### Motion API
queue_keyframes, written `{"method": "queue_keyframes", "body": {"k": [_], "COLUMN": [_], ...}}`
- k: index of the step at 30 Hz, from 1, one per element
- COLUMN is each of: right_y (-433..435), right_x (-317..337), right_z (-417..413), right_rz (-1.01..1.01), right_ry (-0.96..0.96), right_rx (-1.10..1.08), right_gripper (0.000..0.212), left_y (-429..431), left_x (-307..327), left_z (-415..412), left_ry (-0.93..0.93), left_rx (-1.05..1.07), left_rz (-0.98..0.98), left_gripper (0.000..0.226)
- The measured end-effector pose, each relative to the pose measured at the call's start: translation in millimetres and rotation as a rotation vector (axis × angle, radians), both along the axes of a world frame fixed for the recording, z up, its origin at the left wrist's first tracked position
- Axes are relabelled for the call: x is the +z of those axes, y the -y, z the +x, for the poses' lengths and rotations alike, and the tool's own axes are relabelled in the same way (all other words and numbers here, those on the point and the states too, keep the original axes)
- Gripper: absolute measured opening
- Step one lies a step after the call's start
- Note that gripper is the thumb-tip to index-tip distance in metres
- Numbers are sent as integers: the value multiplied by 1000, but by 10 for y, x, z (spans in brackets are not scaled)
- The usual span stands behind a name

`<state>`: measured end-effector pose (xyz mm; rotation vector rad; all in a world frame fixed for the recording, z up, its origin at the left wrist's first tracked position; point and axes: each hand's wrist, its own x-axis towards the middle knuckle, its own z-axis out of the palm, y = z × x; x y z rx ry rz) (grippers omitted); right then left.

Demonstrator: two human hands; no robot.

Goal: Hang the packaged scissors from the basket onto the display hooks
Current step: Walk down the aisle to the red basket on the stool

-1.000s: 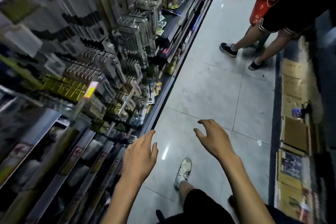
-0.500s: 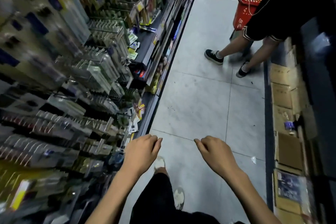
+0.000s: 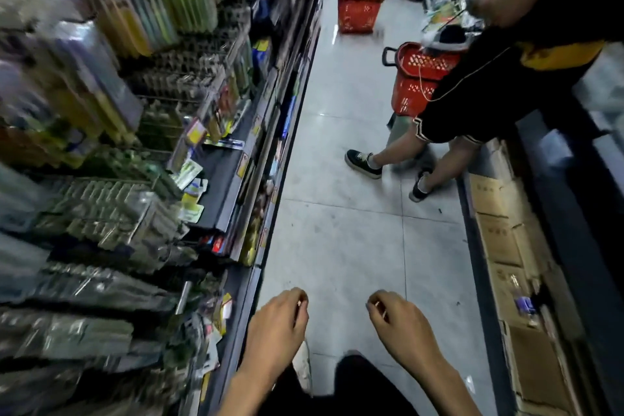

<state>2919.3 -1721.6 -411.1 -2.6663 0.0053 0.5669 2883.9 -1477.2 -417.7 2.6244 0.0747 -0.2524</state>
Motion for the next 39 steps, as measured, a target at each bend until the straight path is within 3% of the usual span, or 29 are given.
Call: {"method": "queue_keyframes", "body": {"k": [5,11,16,29,35,39], "right_y": [17,134,303,420,197,-40], "right_x": [4,-196,-221,43,-123,-4], "right_z": [992,2416,3765,6955,8253,9175], "right_rz": [8,36,21,66,30,-21], "right_ry": [2,62,79,87,115,94], "right_rx": [-30,-31,64,190,198,142], "right_gripper": [21,36,47,52,63,56], "left_y": [-47,-62,-3,248,3,-276], "left_x": [-41,-261,-323,94,0,-49], "left_z": [957,2299,3528,6562,8018,9098], "left_ry": [-9,50,17,75,124,98], "left_rx": [-33,-88,-53,83,27,-14], "left_rz": [8,56,139,144,158,129], "left_gripper": [17,38,43,52,51,54]}}
